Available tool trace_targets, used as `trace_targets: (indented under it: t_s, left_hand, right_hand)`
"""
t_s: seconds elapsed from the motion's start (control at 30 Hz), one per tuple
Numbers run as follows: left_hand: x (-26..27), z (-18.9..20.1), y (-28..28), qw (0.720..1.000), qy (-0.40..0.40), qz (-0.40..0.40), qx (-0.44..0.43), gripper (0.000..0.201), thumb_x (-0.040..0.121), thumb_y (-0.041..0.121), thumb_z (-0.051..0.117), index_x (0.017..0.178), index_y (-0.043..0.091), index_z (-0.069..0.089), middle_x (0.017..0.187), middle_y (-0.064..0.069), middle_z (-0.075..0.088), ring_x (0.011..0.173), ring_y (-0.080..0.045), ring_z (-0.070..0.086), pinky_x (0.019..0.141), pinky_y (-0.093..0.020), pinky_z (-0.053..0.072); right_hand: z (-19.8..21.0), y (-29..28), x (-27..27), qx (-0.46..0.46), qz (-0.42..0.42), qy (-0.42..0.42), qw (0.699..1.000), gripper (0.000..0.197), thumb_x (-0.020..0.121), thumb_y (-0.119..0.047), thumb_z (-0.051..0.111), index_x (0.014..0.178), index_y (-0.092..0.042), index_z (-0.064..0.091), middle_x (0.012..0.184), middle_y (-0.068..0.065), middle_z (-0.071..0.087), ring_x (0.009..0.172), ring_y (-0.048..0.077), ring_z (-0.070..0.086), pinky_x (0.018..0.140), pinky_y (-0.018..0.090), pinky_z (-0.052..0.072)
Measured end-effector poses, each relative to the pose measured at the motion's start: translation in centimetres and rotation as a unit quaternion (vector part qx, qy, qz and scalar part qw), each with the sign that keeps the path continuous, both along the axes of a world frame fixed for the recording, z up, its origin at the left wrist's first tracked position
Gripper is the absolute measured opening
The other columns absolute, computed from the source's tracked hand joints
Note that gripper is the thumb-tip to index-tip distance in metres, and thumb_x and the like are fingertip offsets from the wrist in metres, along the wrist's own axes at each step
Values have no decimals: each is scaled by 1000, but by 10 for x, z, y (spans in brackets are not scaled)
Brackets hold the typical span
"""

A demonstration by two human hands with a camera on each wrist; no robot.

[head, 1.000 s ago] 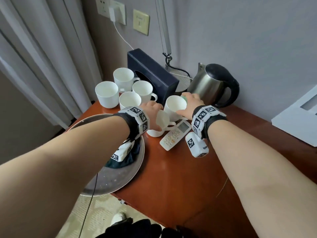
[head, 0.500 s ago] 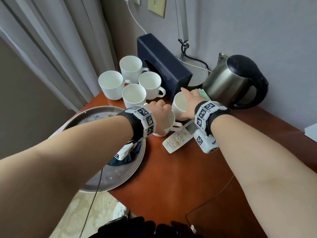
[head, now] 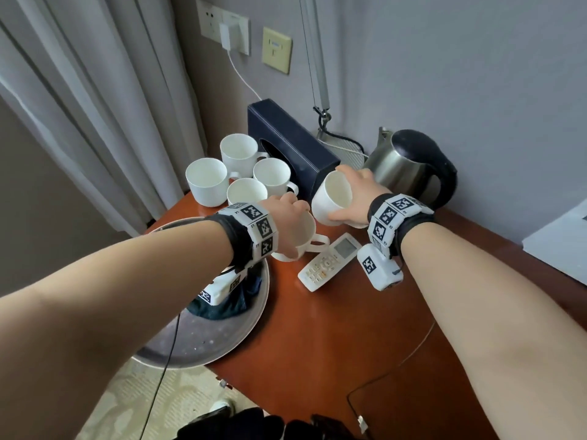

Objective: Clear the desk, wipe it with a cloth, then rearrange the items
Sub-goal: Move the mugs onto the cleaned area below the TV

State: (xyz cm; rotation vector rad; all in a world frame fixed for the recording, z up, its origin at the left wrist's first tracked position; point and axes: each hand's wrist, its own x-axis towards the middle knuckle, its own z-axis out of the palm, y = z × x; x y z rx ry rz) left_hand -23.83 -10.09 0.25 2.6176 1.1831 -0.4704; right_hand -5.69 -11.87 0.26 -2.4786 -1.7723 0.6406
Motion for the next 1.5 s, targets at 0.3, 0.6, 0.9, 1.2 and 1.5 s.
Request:
trace_targets:
  t_s: [0.3, 0.6, 0.9, 1.2, 1.5]
  left_hand:
    - [9, 42, -33, 994, -64, -81, 22, 85, 70, 51, 70, 141, 27, 30, 136, 2, 38, 122, -23, 43, 93, -39, 47]
    - [75, 61, -115, 979, -95, -178, 3, 90, 68, 47, 75, 143, 27, 29, 134, 1, 39, 120, -23, 45, 94, -39, 48]
    - [185, 58, -227, 978, -114, -177, -7, 93, 67, 45, 76, 143, 24, 28, 138, 3, 38, 122, -21, 46, 97, -40, 47]
    - [263, 59, -304, 978, -112, -172, -33, 90, 67, 41, 78, 142, 24, 30, 138, 2, 39, 121, -23, 48, 96, -41, 48]
    - [320, 63, -325, 968, -96, -227, -36, 92, 69, 40, 77, 144, 23, 27, 141, 0, 37, 122, -25, 48, 96, -41, 48]
  right_hand:
    - [52, -100, 7, 30, -93, -49, 994, 94, 66, -43, 76, 140, -37, 19, 137, 7, 28, 110, 34, 52, 93, 40, 47]
    - [75, -240, 48, 42, -211, -68, 974, 88, 67, -40, 75, 137, -40, 23, 135, 4, 31, 105, 33, 55, 88, 40, 50]
    - [76, -366, 143, 29, -207, -85, 974, 88, 68, -41, 75, 138, -41, 21, 138, 2, 30, 108, 32, 54, 87, 40, 51]
    - [76, -449, 224, 1, -180, -73, 981, 89, 70, -37, 76, 140, -38, 21, 141, 2, 28, 111, 30, 52, 83, 34, 47]
    - [72, -478, 262, -1, -239, -59, 969, 91, 70, -37, 76, 142, -38, 20, 140, 4, 30, 117, 31, 48, 91, 41, 49]
